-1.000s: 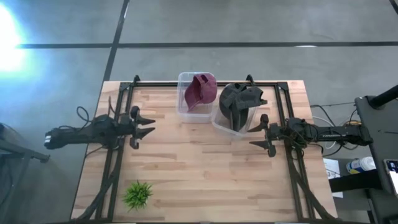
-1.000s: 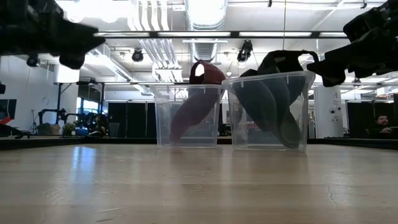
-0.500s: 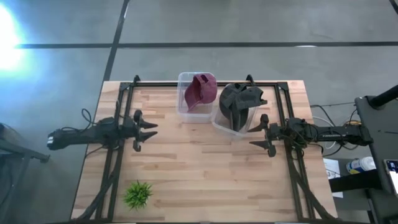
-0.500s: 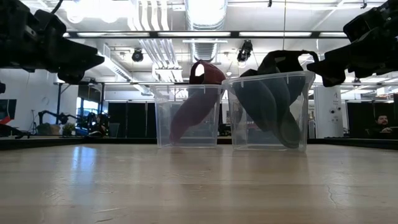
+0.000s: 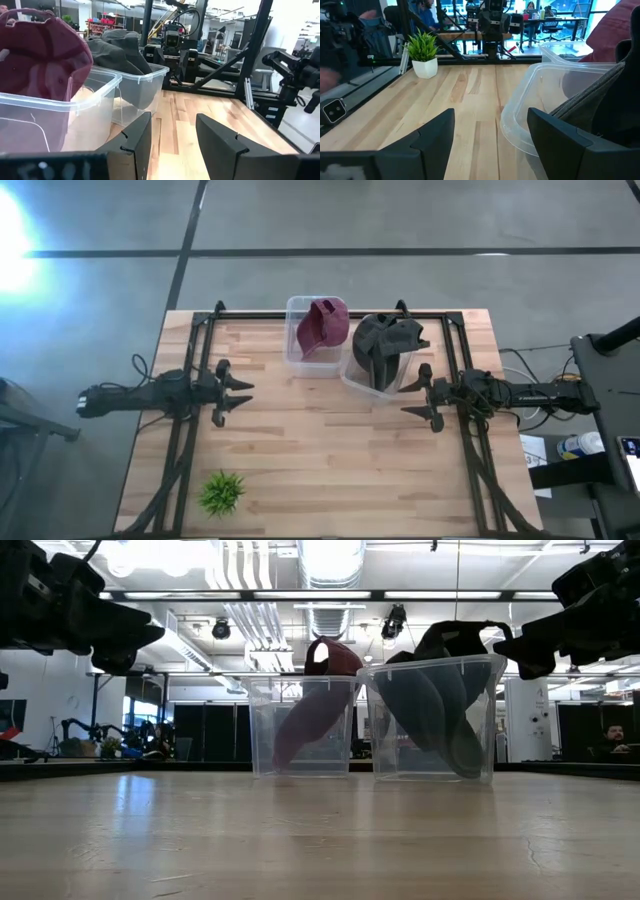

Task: Pick & Place hat
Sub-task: Return to Home Position

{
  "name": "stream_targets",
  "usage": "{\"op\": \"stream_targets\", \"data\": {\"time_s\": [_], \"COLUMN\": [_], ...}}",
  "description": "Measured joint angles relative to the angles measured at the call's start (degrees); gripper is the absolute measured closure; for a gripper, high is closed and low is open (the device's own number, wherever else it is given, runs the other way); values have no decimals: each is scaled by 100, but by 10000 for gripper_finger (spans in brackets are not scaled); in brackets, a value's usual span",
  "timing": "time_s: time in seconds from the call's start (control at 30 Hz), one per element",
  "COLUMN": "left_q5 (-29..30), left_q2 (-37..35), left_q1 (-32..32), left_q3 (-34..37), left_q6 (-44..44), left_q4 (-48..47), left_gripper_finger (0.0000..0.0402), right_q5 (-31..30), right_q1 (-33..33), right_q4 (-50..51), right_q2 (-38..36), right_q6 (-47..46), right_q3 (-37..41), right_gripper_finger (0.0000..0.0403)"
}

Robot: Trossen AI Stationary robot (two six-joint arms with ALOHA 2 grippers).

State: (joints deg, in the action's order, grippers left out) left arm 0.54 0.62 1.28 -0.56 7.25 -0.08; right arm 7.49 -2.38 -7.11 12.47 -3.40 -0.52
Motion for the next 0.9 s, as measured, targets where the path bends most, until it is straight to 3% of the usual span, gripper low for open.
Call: {"op": "stream_targets", "data": {"time_s": [0.9], "left_q5": [7], "left_q2": [67], "left_q1": [0], "left_q3": [12], "left_q6": [50], "left_q4": [-32], "left_gripper_finger": [253], "right_q5": [0], "right_q1": [1], "right_q4": [-2], "right_q2": [0], "right_q6": [-1], "right_q3": [-1], "right_gripper_finger": [149]}}
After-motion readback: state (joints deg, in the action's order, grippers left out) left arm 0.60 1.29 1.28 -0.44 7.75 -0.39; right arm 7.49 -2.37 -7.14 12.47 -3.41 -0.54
